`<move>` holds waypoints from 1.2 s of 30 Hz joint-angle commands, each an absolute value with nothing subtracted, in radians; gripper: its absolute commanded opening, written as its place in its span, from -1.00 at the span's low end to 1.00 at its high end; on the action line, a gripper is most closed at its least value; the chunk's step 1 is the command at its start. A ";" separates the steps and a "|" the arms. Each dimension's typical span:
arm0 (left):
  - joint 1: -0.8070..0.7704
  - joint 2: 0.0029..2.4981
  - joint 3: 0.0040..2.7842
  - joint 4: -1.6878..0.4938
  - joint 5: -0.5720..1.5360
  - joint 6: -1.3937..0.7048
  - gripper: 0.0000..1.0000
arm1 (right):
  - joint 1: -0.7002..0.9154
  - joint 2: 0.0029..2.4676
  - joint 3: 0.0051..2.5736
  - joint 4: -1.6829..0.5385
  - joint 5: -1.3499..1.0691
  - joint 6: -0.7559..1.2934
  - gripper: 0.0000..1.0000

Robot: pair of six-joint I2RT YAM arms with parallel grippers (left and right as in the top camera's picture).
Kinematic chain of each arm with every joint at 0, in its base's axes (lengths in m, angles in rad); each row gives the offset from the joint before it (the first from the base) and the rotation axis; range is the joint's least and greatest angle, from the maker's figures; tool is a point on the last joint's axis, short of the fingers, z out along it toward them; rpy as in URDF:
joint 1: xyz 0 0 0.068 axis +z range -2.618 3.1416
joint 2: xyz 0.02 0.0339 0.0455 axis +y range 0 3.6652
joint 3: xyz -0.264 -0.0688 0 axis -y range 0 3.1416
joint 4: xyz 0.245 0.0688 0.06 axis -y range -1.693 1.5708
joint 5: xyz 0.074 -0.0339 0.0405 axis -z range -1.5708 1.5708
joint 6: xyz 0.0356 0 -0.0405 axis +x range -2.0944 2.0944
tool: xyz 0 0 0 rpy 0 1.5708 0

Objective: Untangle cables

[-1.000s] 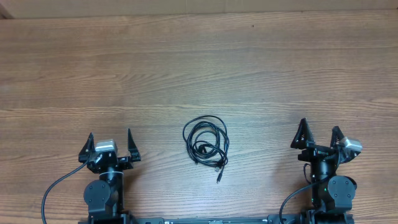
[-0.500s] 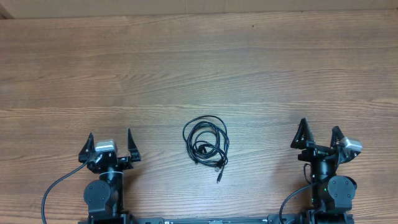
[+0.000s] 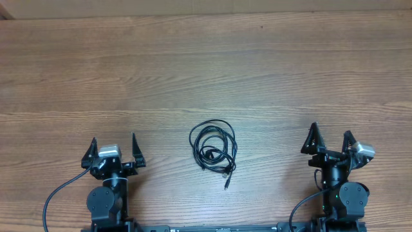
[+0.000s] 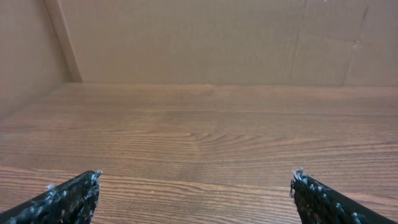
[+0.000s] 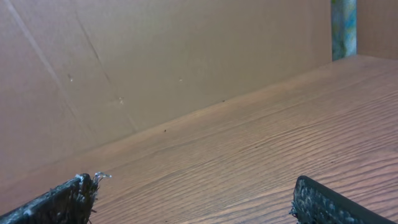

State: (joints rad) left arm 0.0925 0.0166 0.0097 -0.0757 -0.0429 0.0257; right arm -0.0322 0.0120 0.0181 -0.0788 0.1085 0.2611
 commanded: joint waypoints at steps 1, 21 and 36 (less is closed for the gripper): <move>0.091 0.004 0.005 -0.073 -0.059 0.034 1.00 | -0.035 0.003 0.008 -0.073 0.108 0.257 1.00; 0.091 0.004 0.005 -0.073 -0.059 0.034 1.00 | -0.034 0.039 0.433 -0.093 -0.194 0.257 1.00; 0.091 0.004 0.005 -0.073 -0.059 0.034 1.00 | -0.034 1.147 1.668 -1.182 -0.524 0.256 1.00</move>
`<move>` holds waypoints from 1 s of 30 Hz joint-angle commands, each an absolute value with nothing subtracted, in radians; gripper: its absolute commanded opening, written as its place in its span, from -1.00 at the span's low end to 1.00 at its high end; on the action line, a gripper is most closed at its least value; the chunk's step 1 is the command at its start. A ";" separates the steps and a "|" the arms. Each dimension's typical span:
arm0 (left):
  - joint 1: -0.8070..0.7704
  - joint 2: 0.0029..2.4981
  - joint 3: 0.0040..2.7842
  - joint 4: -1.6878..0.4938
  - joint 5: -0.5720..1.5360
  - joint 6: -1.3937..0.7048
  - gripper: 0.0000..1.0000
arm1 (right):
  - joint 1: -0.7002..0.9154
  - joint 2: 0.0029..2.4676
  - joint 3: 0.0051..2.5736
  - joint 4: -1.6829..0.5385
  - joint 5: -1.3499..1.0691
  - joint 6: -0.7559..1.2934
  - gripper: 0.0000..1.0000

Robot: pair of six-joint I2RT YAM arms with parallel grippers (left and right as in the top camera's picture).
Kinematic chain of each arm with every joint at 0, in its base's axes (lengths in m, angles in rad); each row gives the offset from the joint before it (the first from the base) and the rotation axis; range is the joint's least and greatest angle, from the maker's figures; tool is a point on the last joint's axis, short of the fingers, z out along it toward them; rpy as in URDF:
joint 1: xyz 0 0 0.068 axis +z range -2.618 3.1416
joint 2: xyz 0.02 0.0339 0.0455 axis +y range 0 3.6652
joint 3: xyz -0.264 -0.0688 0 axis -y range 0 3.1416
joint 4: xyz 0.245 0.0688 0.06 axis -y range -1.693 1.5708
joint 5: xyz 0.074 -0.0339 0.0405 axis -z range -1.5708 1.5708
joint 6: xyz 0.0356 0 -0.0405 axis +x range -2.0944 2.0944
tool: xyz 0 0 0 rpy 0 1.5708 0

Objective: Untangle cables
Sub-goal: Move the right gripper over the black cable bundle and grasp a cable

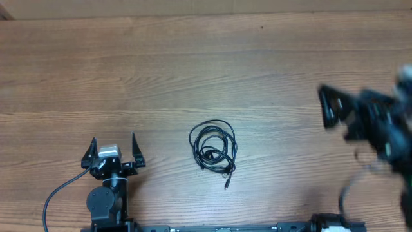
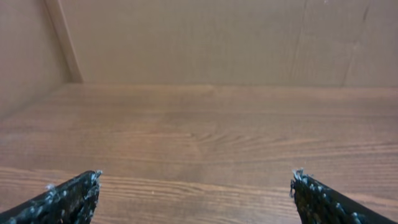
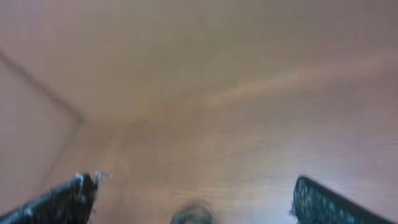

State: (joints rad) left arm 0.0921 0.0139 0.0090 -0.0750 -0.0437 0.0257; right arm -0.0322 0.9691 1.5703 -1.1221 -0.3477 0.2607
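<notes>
A thin black cable (image 1: 214, 148) lies in a small tangled coil at the table's middle, one plug end trailing toward the near edge. In the right wrist view the cable (image 3: 193, 216) is only a dark blur at the bottom edge. My left gripper (image 1: 112, 149) sits at the near left, open and empty; in its own view the left gripper (image 2: 194, 177) faces bare wood. My right gripper (image 1: 324, 107) is raised at the right, blurred, pointing left toward the coil. Seen from its wrist, the right gripper (image 3: 194, 183) is open with nothing between the fingers.
The wooden table (image 1: 206, 71) stretches far beyond the coil. A brown cardboard wall (image 2: 205, 37) closes the back and the left side. The arm bases stand along the near edge.
My right arm has left its rest at the near right and now stands higher and farther out, turned leftward, its camera facing down on the table. The left arm and cable are unchanged.
</notes>
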 commanded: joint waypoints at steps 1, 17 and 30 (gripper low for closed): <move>0.091 0.004 0.005 -0.073 -0.059 0.034 1.00 | -0.032 1.200 1.682 -1.198 -0.564 0.248 1.00; 0.091 0.004 0.005 -0.073 -0.059 0.034 1.00 | 0.397 1.697 1.638 -1.370 -0.514 -0.013 1.00; 0.091 0.004 0.005 -0.073 -0.058 0.030 0.99 | 0.667 1.702 1.362 -1.238 -0.277 0.030 1.00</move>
